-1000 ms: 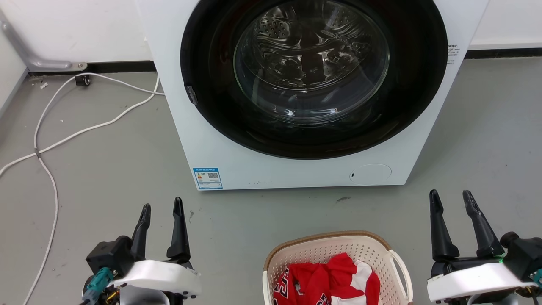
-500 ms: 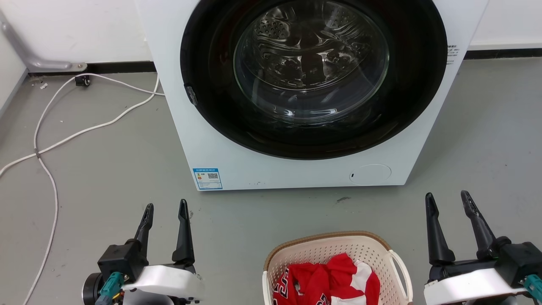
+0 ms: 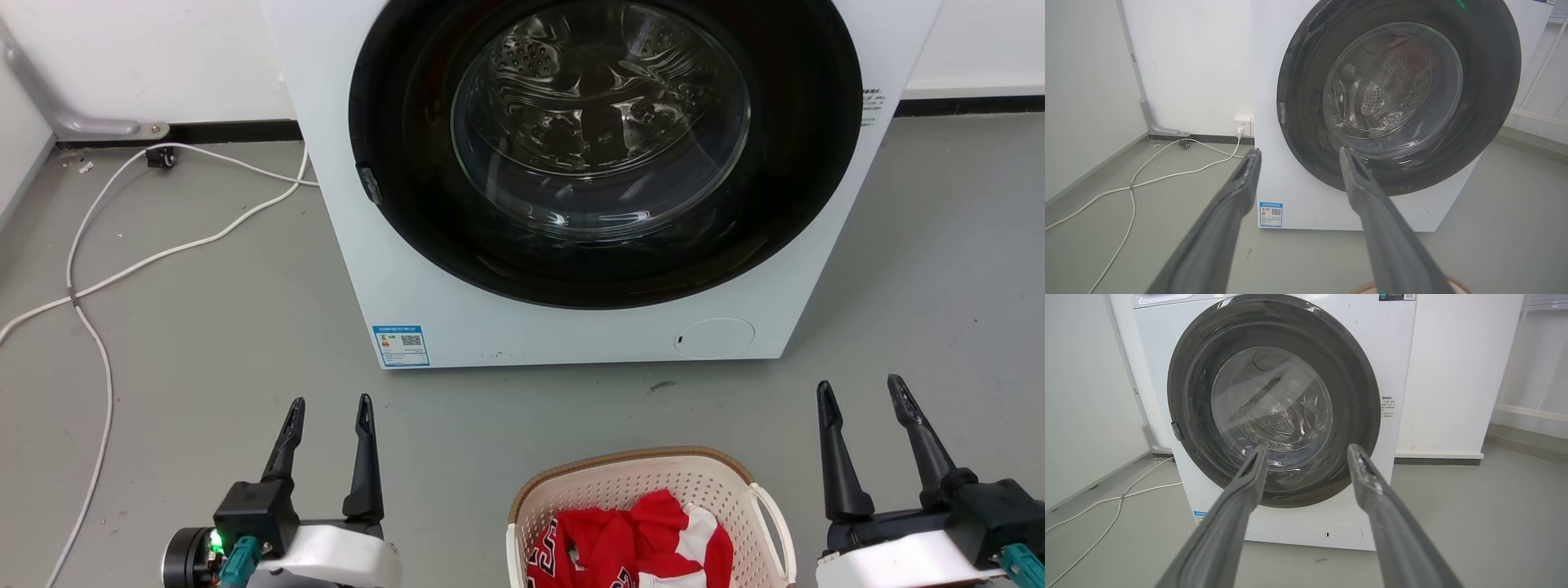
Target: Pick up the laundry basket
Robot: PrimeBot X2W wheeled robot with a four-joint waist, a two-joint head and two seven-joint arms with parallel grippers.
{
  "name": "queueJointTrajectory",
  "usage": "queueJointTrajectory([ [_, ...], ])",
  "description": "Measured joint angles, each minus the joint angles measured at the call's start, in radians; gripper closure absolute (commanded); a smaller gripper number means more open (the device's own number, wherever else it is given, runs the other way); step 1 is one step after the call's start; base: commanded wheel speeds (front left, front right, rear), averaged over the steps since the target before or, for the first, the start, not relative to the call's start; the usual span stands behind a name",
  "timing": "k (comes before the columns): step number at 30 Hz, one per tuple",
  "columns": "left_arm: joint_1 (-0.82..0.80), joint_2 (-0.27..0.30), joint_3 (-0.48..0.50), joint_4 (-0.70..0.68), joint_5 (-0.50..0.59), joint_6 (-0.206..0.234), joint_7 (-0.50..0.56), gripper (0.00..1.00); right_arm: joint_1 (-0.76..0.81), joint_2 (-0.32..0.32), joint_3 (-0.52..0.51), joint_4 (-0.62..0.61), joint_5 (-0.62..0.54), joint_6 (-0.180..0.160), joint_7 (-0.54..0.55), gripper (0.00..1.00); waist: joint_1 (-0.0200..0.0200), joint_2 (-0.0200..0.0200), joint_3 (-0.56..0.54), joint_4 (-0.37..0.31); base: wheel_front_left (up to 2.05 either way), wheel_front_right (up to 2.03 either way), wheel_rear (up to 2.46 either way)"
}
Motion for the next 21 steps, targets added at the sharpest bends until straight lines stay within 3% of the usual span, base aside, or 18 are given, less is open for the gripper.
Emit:
queueJointTrajectory([
  [12,0.008,0.000,-0.010,0.001,0.074,0.004,-0.020,0.00,0.013,0.000,0.002,-0.005,-0.053,0.000,-0.021,0.00,0.0000,0.0000,-0.003,0.000,0.00,0.00,0.00],
  [21,0.013,0.001,-0.011,0.011,0.066,0.004,-0.021,0.00,0.016,0.000,-0.002,0.013,-0.016,0.000,-0.021,0.00,0.0000,0.0000,-0.006,0.000,0.00,0.00,0.00],
])
